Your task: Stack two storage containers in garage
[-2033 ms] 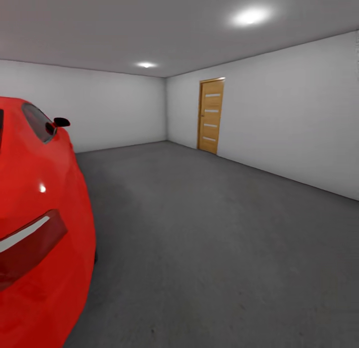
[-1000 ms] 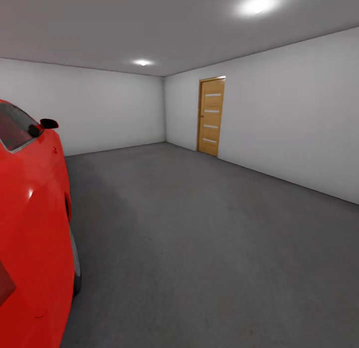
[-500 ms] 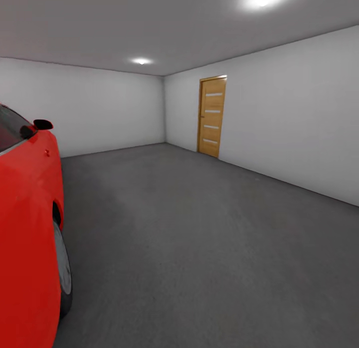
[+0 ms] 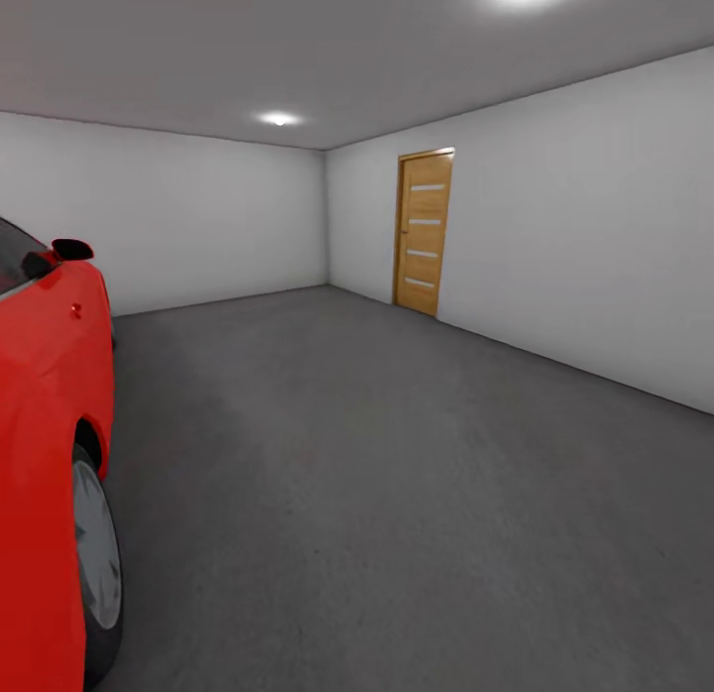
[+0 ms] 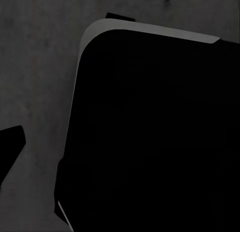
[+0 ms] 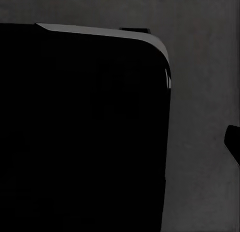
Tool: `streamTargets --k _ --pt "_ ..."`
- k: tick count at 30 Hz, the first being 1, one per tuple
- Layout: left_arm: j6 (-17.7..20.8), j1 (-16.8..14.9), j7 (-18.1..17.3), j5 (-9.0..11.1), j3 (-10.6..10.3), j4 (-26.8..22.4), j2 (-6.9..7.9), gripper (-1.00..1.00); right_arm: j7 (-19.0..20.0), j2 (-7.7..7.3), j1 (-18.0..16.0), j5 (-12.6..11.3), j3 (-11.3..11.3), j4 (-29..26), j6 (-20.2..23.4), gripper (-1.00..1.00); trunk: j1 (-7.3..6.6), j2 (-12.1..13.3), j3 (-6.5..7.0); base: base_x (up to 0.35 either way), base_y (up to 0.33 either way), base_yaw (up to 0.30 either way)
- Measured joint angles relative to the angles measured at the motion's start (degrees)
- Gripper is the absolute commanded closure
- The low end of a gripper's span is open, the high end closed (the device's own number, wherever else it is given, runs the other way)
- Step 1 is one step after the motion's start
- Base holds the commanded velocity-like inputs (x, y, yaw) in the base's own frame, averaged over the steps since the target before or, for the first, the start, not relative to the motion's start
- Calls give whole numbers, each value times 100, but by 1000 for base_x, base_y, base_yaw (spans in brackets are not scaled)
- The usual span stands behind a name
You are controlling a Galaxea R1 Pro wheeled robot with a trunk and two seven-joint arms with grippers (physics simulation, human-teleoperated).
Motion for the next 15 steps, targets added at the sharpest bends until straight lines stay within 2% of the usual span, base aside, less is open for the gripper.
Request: streamTargets --k 11,15 --pt "2 0 -2 1 0 -2 0 -100 14 -1 1 -1 -5 0 -2 -100 0 0 0 322 0 -212" --pt "1 0 1 0 0 -1 0 -100 14 0 0 -5 -5 0 -1 -100 0 0 0 322 0 -107"
